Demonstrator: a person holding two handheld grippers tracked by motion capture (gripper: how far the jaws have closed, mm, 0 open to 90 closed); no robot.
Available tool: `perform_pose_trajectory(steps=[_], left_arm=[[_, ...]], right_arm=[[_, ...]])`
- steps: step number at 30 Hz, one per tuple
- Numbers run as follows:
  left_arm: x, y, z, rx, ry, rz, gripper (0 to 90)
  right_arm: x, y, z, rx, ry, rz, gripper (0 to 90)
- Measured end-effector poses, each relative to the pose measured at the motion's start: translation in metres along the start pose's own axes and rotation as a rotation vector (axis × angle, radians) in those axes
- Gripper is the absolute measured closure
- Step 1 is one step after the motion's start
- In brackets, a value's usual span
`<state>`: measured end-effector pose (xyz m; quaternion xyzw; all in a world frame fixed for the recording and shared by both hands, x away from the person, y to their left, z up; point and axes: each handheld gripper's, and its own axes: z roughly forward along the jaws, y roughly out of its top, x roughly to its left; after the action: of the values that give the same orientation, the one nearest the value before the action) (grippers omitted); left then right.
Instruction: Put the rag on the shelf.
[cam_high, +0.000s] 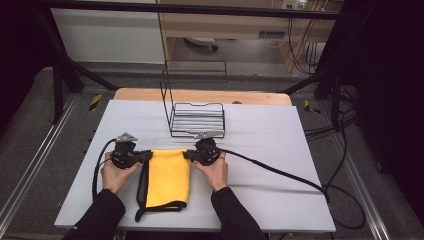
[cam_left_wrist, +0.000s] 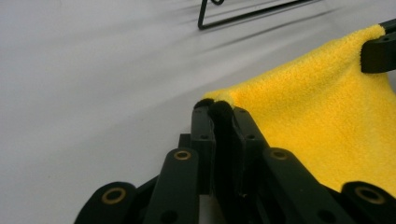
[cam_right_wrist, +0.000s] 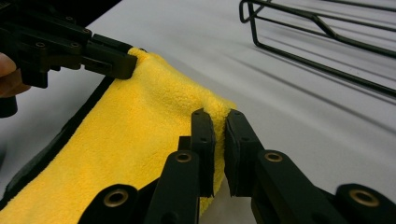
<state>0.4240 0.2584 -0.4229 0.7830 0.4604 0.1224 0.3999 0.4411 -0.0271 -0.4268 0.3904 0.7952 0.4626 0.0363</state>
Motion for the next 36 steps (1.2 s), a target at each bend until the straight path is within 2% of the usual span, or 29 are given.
perform_pose_trajectory(steps=[3,4,6,12,19,24,36], left_arm=[[-0.002,0.0,-0.006,-0.026,0.0,0.003,81.0],[-0.004,0.0,-0.011,-0.056,0.002,0.009,81.0],[-0.006,0.0,-0.017,-0.084,0.0,0.01,81.0],[-0.013,0.0,-0.03,-0.136,0.011,0.043,81.0],[-0.019,0.003,-0.043,-0.191,0.009,0.049,81.0],[-0.026,0.007,-0.054,-0.241,0.021,0.07,81.0],[-0.038,0.013,-0.073,-0.337,0.038,0.079,81.3]], right_arm=[[0.004,0.001,-0.006,-0.028,0.01,-0.014,83.8],[0.006,0.002,-0.008,-0.039,0.013,-0.02,83.8],[0.009,0.003,-0.013,-0.061,0.017,-0.029,83.8],[0.016,0.005,-0.025,-0.112,0.026,-0.058,83.6],[0.023,0.008,-0.036,-0.166,0.038,-0.074,83.7],[0.027,0.013,-0.045,-0.206,0.046,-0.085,83.7],[0.034,0.024,-0.062,-0.282,0.041,-0.135,83.7]])
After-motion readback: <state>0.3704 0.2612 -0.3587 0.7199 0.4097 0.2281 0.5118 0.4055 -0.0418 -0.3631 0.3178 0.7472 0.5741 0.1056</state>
